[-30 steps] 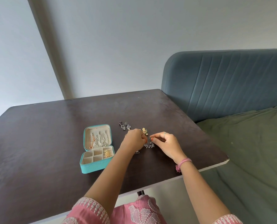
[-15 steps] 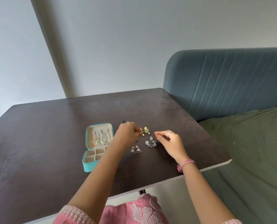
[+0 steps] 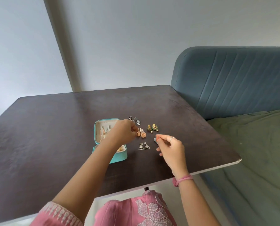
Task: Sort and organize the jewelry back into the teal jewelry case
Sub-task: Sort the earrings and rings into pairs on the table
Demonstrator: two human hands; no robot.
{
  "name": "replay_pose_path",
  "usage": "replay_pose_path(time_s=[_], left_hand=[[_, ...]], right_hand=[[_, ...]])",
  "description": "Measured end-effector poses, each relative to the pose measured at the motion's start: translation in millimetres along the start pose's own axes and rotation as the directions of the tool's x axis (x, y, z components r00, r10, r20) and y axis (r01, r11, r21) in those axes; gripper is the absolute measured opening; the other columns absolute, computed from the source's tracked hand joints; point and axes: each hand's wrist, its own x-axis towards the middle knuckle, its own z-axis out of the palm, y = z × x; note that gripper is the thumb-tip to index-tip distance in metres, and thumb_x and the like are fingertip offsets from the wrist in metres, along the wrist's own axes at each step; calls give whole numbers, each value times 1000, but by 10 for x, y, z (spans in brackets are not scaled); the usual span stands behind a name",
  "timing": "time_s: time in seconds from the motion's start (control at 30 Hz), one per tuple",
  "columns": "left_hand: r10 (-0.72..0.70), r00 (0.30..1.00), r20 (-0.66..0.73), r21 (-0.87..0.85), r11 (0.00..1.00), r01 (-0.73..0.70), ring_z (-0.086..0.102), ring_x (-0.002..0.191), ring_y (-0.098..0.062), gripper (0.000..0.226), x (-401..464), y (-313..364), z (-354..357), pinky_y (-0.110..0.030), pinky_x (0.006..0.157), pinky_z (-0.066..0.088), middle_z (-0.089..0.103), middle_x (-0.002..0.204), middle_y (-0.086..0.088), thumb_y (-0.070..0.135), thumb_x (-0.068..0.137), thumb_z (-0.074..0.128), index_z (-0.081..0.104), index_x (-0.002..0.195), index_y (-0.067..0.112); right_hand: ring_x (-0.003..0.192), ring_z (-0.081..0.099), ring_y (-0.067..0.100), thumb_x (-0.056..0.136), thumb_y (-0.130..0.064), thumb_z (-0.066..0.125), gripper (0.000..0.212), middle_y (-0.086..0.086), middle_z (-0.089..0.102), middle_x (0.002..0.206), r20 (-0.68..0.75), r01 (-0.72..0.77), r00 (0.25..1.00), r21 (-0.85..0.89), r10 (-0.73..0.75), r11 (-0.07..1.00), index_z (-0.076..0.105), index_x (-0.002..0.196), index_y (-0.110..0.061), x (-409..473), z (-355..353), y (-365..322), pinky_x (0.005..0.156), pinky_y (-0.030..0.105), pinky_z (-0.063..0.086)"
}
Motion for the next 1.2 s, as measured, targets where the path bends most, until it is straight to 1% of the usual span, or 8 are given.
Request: replay_pose_path(time_s=[0.2,0.4,0.53,0.7,0.8,0.93,1.07,1.2], left_hand=[[3,990,139,162,986,-26,64,98,-28,23,151,187,76,-26,74,46,69,101,-13,15,90,51,70,98,3],[-70,953,296,393,918,-54,61,79,-16,24,258,252,173,-23,74,45,50,58,6,26,87,60,73,100,11],[-102,944,315,389,921,-30,54,75,-17,19,305,221,264,-25,72,44,70,80,1,28,89,60,66,77,15],[-97,948,302,382,924,-28,61,81,-23,11,325,188,313,-30,75,51,62,78,-6,11,87,61,66,93,4],[-134,941,312,381,924,5,66,91,-21,23,299,221,314,-26,72,45,48,57,2,20,86,65,57,66,13],[-88,953,290,321,947,-10,57,74,-20,12,310,203,333,-28,70,51,50,67,-1,9,87,60,65,95,1],[-149,962,230,298,952,76,51,73,-20,34,265,216,339,-26,72,45,45,57,1,21,86,60,49,56,10],[-191,964,186,262,955,138,58,79,-22,43,294,181,380,-29,78,47,43,58,-1,23,86,60,41,50,13]], right_hand=[[62,67,11,90,-20,58,17,-1,69,81,93,55,995,-281,-30,958,73,98,-16,-28,289,6,68,34,58],[84,68,24,90,-26,57,17,2,66,95,111,85,993,-443,-40,892,73,96,-24,64,386,46,75,41,58],[75,67,25,90,-25,56,18,5,66,85,143,90,989,-473,-25,876,74,92,-22,94,365,9,71,40,58],[73,67,23,94,-24,55,18,5,65,91,233,120,972,-533,9,838,73,97,-23,111,314,-17,75,37,57],[80,66,25,93,-23,56,17,0,59,95,233,154,972,-521,-33,839,73,93,-23,113,327,0,75,41,57],[81,65,21,94,-23,56,16,-1,59,93,212,155,976,-505,-52,849,72,95,-23,82,341,43,70,41,58],[63,65,11,95,-19,54,16,2,66,88,137,73,990,-374,-23,925,70,97,-18,28,289,39,56,27,58],[46,58,5,95,-17,55,15,3,68,72,76,-13,997,-165,26,986,69,100,-14,-36,227,3,49,17,51]])
